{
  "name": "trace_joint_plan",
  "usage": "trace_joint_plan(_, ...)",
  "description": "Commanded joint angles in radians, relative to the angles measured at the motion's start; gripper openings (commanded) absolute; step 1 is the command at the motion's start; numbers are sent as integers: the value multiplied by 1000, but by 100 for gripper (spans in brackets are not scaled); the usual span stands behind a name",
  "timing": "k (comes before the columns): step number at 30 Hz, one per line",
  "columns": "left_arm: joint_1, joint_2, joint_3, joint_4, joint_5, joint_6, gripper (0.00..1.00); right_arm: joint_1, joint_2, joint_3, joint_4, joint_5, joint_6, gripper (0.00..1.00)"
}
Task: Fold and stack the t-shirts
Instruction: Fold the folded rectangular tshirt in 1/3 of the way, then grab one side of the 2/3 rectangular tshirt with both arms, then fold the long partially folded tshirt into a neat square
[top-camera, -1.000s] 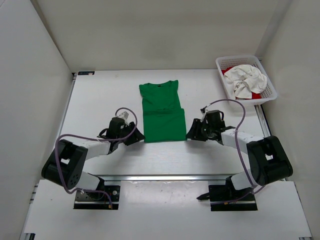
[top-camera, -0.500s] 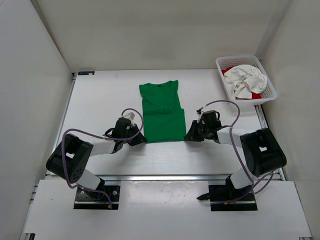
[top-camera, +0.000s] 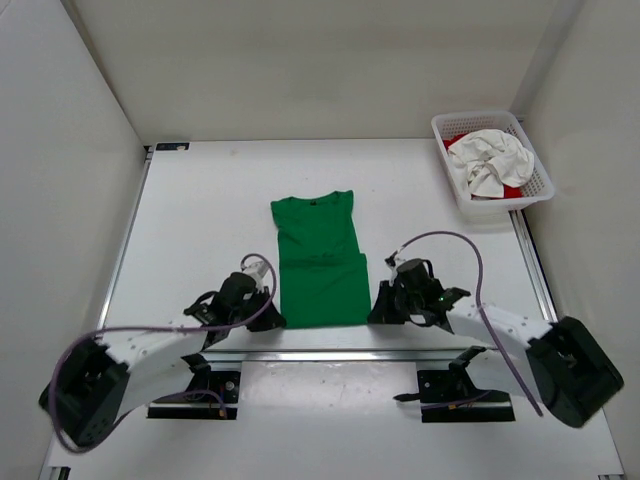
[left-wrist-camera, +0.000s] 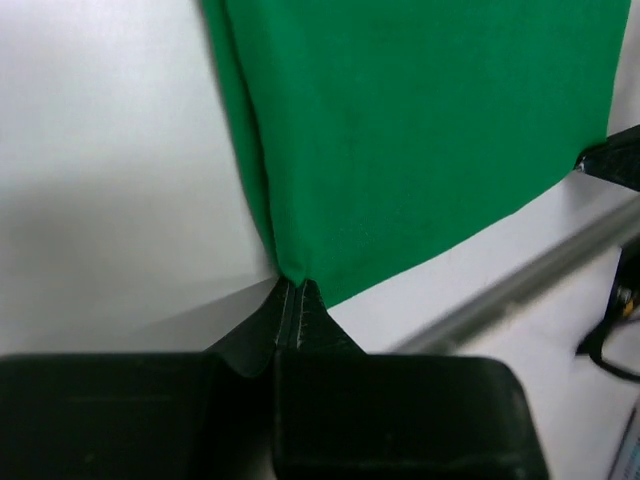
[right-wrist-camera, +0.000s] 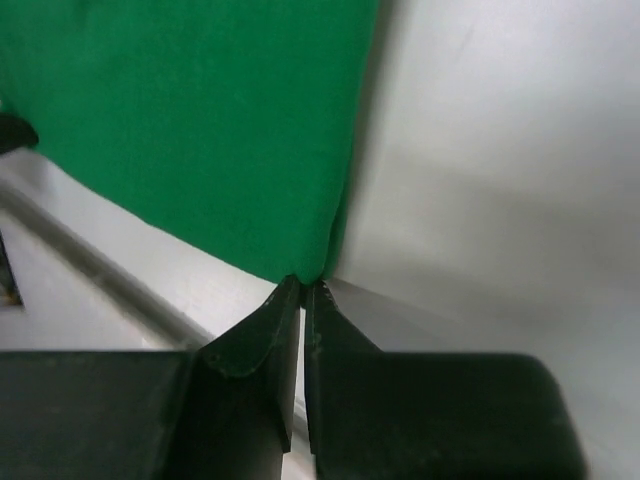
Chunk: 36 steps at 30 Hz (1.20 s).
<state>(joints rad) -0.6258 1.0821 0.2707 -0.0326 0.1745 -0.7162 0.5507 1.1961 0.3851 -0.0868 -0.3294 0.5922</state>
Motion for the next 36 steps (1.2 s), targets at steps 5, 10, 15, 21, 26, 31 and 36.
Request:
trace_joint_plan(5, 11, -438, 39, -427, -13, -65, 0, 141, -262, 26, -280, 89, 127, 0)
trace_joint_plan(10, 259, -201, 293, -324, 120, 84, 0, -41, -88, 363, -292, 41, -90, 0)
trace_joint_plan(15, 304, 79, 550, -208, 54, 106, 0, -155, 163, 644, -251, 25, -167, 0)
trace_joint_plan(21, 330, 543, 919, -193, -49, 138, 0, -256, 537, 949, -222, -54, -184, 0)
trace_joint_plan(26, 379, 791, 1143, -224, -90, 140, 2, -310, 798, 1246, -269, -97, -210, 0)
trace_joint_plan(31, 429, 949, 1280, -236, -35, 110, 23, -345, 1025, 1513, -339, -188, -193, 19)
trace_joint_plan(36, 478, 905, 1241, -173, -29, 81, 58, -347, 1050, 1647, -421, -172, -215, 39)
